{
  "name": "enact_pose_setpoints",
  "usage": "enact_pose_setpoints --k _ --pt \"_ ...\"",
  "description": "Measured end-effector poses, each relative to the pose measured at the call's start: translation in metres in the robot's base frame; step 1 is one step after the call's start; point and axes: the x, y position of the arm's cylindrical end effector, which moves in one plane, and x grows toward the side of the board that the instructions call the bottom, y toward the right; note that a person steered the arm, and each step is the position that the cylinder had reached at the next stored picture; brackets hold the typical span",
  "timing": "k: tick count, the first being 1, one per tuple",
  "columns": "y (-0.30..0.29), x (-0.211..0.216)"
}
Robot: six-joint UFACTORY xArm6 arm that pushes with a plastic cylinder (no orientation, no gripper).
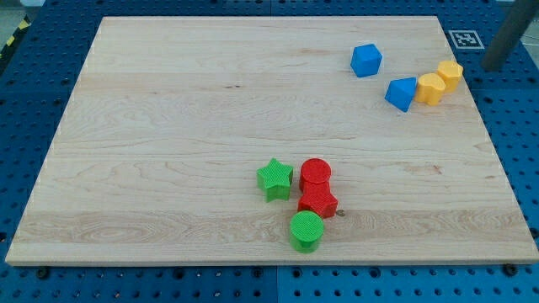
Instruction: Move the yellow blocks towards the center right
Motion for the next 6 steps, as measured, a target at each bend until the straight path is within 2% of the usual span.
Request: enact_pose_setpoints --k 3,4,6 --pt "-0.07 -0.002" --pt "-0.095 0.014" --pt "-0.107 0.054"
